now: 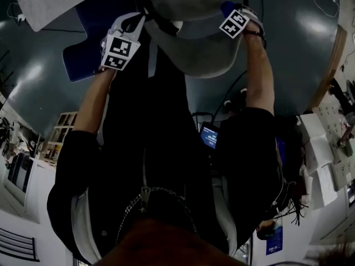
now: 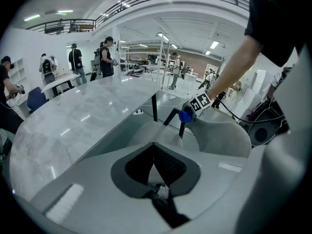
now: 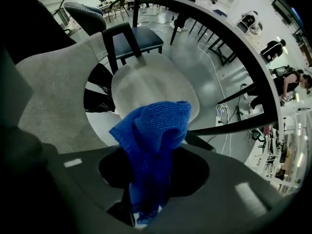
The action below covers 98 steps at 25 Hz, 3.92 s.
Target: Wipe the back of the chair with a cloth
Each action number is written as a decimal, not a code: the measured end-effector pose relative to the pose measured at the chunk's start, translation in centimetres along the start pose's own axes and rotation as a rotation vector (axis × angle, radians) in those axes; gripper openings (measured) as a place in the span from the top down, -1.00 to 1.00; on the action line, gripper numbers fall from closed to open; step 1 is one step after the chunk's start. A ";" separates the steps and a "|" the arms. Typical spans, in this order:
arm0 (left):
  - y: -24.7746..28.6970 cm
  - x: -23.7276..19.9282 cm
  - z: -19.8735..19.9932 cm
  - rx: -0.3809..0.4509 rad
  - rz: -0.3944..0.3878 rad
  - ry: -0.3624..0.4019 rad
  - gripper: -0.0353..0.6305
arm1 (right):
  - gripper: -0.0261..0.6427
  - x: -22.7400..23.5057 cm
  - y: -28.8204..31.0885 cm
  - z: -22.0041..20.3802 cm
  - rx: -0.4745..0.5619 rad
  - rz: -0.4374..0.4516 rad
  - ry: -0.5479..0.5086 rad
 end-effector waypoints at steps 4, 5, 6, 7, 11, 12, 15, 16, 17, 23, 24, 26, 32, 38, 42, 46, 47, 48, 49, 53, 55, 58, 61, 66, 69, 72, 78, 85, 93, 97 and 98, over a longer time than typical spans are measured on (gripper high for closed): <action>0.2 0.0 0.0 -0.006 0.009 -0.013 0.86 | 0.46 -0.1 0.9 -0.6 -0.045 0.035 -0.017; 0.3 0.0 0.0 -0.006 0.009 -0.014 0.86 | 0.46 -0.3 1.0 -0.7 -0.056 0.045 -0.016; 0.4 0.0 0.1 -0.006 0.008 -0.014 0.86 | 0.46 -0.5 1.2 -0.9 -0.066 0.053 -0.015; 0.5 0.1 0.2 -0.005 0.005 -0.013 0.86 | 0.46 -0.8 1.2 -1.0 -0.075 0.061 -0.016; 1.3 0.3 0.8 0.002 -0.013 -0.004 0.86 | 0.46 -2.2 1.6 -1.2 -0.117 0.101 -0.035; 1.5 0.4 1.0 0.004 -0.017 -0.001 0.86 | 0.46 -2.6 1.6 -1.3 -0.130 0.113 -0.038; 2.0 0.9 1.6 0.009 -0.028 0.008 0.86 | 0.46 -3.7 1.6 -1.5 -0.150 0.145 -0.045; 2.1 1.1 1.8 0.009 -0.033 0.012 0.86 | 0.47 -4.2 1.6 -1.6 -0.154 0.157 -0.052; 2.2 1.3 1.9 0.010 -0.037 0.017 0.86 | 0.47 -4.6 1.6 -1.6 -0.160 0.172 -0.061; 2.3 0.9 1.5 0.006 -0.045 0.020 0.86 | 0.47 -7.6 2.6 -0.5 -0.244 0.307 -0.130; 2.3 0.8 1.4 0.005 -0.044 0.017 0.86 | 0.47 -8.0 2.7 -0.2 -0.252 0.328 -0.137; 2.2 0.8 1.1 0.005 -0.045 0.015 0.86 | 0.47 -9.2 2.8 0.2 -0.261 0.369 -0.147; 1.9 0.5 0.5 0.004 -0.047 0.009 0.86 | 0.47 -13.6 3.2 1.8 -0.268 0.470 -0.175; 1.4 -1.0 -0.6 0.004 -0.021 -0.030 0.86 | 0.47 -16.9 3.7 4.5 -0.242 0.528 -0.165; 0.8 -1.4 -1.3 0.004 -0.020 -0.031 0.86 | 0.47 -18.6 3.6 6.5 -0.223 0.544 -0.167; 0.3 -1.7 -2.0 0.007 -0.020 -0.035 0.86 | 0.47 -19.8 3.5 8.5 -0.203 0.572 -0.163; 0.2 -1.8 -2.2 0.006 -0.020 -0.036 0.86 | 0.47 -19.9 3.5 9.0 -0.197 0.579 -0.160; 0.2 -1.9 -2.4 0.006 -0.020 -0.037 0.86 | 0.47 -20.1 3.6 9.5 -0.192 0.586 -0.155; 0.1 -2.0 -2.5 0.005 -0.020 -0.038 0.86 | 0.47 -20.2 3.6 10.1 -0.187 0.593 -0.149; -0.8 -2.5 -3.3 0.001 -0.017 -0.041 0.86 | 0.47 -21.0 3.6 12.4 -0.158 0.602 -0.133; -1.2 -2.8 -3.8 -0.001 -0.014 -0.045 0.86 | 0.47 -21.1 3.4 13.5 -0.145 0.607 -0.125; -1.7 -3.3 -4.7 -0.008 -0.011 -0.048 0.86 | 0.48 -21.4 3.5 15.0 -0.141 0.608 -0.122; -2.1 -3.8 -5.2 -0.011 -0.011 -0.051 0.86 | 0.48 -21.6 3.5 16.6 -0.125 0.610 -0.124; -2.4 -4.6 -5.7 -0.005 -0.008 -0.061 0.86 | 0.47 -21.3 3.2 19.4 -0.080 0.624 -0.112; -2.7 -5.2 -5.9 0.001 -0.004 -0.069 0.86 | 0.47 -21.0 3.1 21.0 -0.047 0.625 -0.090; -3.0 -5.7 -6.2 0.000 -0.003 -0.072 0.86 | 0.47 -20.6 3.1 22.4 -0.018 0.618 -0.078; -3.8 -7.1 -6.9 -0.007 0.005 -0.083 0.86 | 0.47 -19.6 2.9 24.6 0.008 0.609 -0.078; -4.0 -8.4 -7.1 0.000 0.007 -0.091 0.86 | 0.47 -17.2 2.8 27.0 0.056 0.555 0.008; -4.1 -8.5 -7.0 0.009 0.005 -0.089 0.86 | 0.47 -16.6 2.5 26.4 0.118 0.502 0.117; -3.4 -7.9 -6.7 0.012 -0.005 -0.087 0.86 | 0.47 -16.3 2.5 24.3 0.126 0.457 0.120; -3.3 -7.7 -6.6 0.012 -0.008 -0.086 0.86 | 0.46 -16.0 2.4 23.6 0.127 0.425 0.104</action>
Point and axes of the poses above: the fingertips, and each gripper's own axes: y forward along the fingers, x to its right, z out of its top, the point moved 9 cm from there along -y, backward along the fingers, and after that the axes turned 1 degree about x, right-handed, at the moved point
